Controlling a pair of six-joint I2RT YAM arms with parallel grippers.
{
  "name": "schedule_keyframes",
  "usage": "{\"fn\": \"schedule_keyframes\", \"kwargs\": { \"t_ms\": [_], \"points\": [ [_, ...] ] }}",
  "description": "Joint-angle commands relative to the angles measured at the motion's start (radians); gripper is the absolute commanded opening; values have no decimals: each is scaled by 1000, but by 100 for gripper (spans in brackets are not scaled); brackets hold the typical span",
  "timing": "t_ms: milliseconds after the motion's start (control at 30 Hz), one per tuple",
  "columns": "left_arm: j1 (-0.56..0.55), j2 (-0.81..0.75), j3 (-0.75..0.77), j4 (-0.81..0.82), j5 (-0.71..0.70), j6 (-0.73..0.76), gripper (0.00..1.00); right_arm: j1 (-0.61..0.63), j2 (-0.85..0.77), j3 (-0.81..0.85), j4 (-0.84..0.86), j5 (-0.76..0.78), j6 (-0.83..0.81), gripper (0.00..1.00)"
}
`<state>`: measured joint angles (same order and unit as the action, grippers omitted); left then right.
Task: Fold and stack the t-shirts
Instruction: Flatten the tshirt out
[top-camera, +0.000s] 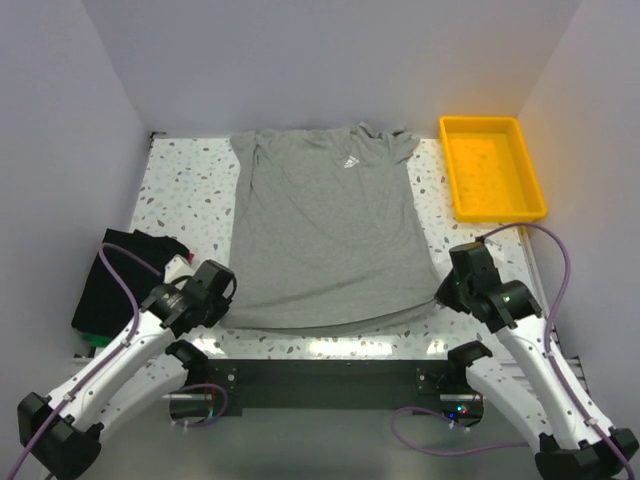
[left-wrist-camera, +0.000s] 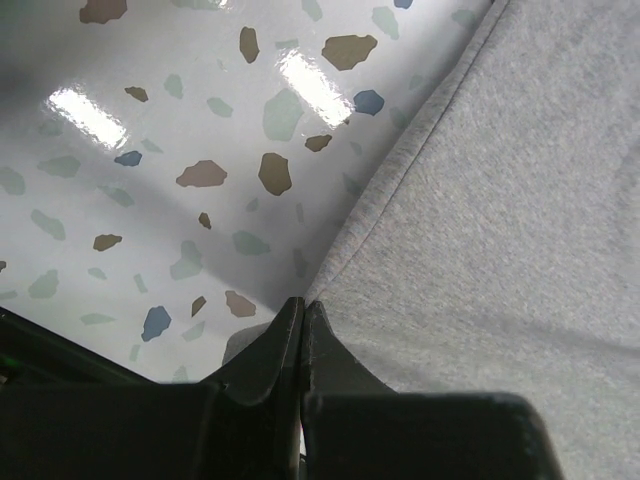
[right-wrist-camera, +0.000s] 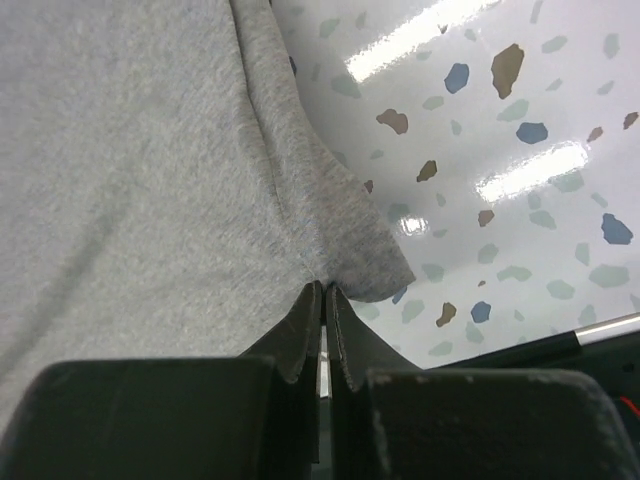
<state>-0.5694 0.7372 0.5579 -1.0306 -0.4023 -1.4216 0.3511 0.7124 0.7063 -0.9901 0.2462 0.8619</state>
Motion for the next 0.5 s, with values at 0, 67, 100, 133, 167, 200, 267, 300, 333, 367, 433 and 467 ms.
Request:
{"fn": "schedule_keyframes", "kwargs": {
  "t_ms": [0, 67, 100, 133, 167, 200, 267, 300, 333, 367, 433, 467],
  "points": [
    [6, -25, 72, -84, -16, -2, 0, -6, -48, 117, -145, 74, 25, 0],
    [6, -38, 95, -103, -15, -3, 0, -6, -65, 165, -191, 97, 28, 0],
    [6, -41, 103, -120, -15, -3, 0, -6, -70, 180, -217, 99, 28, 0],
    [6, -45, 108, -129, -15, -3, 0, -6, -71, 192, -228, 100, 31, 0],
    [6, -54, 118, -135, -15, -3, 0, -8, -83, 215, -237, 103, 37, 0],
    [6, -61, 123, -147, -13, -3, 0, -8, -87, 228, -246, 107, 38, 0],
    [6, -76, 134, -157, -7, 0, 0, -8, -100, 258, -268, 120, 48, 0],
    [6, -82, 137, -166, -6, 3, 0, -6, -100, 269, -277, 122, 49, 0],
    [6, -88, 139, -171, -6, 4, 0, -8, -102, 280, -294, 123, 51, 0],
    [6, -100, 143, -172, 0, 10, 0, -8, -105, 294, -300, 125, 55, 0],
    [6, -111, 145, -174, 3, 27, 0, -8, -110, 305, -315, 128, 57, 2],
    [8, -123, 143, -171, 16, 36, 0, -6, -111, 312, -320, 134, 61, 5]
  ]
}}
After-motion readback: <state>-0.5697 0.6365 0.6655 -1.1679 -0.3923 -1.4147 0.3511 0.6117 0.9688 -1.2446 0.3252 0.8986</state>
